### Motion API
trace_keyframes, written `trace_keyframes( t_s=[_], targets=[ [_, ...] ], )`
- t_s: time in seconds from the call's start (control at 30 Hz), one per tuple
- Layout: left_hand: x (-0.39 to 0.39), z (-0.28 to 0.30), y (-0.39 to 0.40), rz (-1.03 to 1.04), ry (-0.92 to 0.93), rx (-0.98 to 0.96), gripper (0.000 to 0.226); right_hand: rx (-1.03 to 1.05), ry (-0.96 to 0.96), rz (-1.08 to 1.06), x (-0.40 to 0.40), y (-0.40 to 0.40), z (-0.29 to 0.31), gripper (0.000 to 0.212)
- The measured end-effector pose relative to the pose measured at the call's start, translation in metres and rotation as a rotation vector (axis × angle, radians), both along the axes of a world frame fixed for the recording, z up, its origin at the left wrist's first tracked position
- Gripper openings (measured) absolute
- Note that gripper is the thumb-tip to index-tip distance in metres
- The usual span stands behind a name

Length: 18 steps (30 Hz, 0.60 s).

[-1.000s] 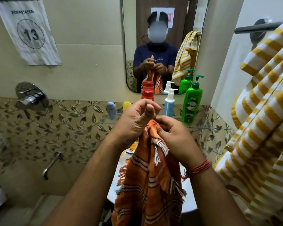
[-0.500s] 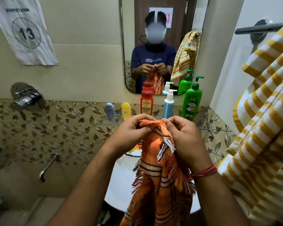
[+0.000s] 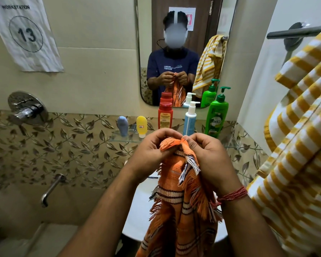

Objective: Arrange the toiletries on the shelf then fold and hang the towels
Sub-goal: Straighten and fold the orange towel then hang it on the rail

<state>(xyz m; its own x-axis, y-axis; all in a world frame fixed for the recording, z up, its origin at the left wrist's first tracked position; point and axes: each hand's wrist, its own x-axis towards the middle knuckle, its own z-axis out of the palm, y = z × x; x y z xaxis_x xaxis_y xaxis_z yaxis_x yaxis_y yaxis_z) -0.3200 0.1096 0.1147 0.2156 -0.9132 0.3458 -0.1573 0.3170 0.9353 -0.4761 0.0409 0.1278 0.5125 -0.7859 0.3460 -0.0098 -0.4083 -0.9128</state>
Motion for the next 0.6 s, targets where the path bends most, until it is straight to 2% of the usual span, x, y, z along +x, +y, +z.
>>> trace_keyframes(
  t_s=[0.17, 0.23, 0.3, 0.37, 0.4, 0.43, 0.5, 0.6],
  targets=[
    [-0.001, -0.001, -0.002, 0.043, 0.028, 0.001, 0.010, 0.082, -0.022, 0.041, 0.000, 0.000, 0.000, 0.026],
    [-0.004, -0.001, -0.003, 0.089, 0.056, -0.017, 0.015, 0.091, -0.027, 0.056, 0.002, 0.002, -0.001, 0.024],
    [-0.006, -0.001, -0.006, 0.182, 0.068, -0.051, 0.020, -0.125, 0.030, -0.049, 0.002, 0.002, -0.004, 0.017],
    [-0.006, -0.002, -0.009, 0.309, 0.017, -0.062, 0.023, -0.511, 0.066, -0.232, 0.001, 0.004, -0.006, 0.009],
    [-0.006, -0.002, -0.010, 0.355, 0.006, -0.057, 0.025, -0.631, 0.045, -0.276, 0.001, 0.006, -0.006, 0.008],
    [-0.007, -0.002, -0.011, 0.377, 0.013, -0.049, 0.027, -0.658, 0.032, -0.269, -0.001, 0.007, -0.004, 0.008],
    [-0.007, -0.002, -0.011, 0.381, 0.030, -0.024, 0.030, -0.556, 0.077, -0.184, -0.004, 0.008, 0.002, 0.011],
    [-0.007, -0.003, -0.011, 0.370, 0.042, -0.007, 0.031, -0.406, 0.407, 0.037, -0.010, 0.004, 0.013, 0.009]
  ],
)
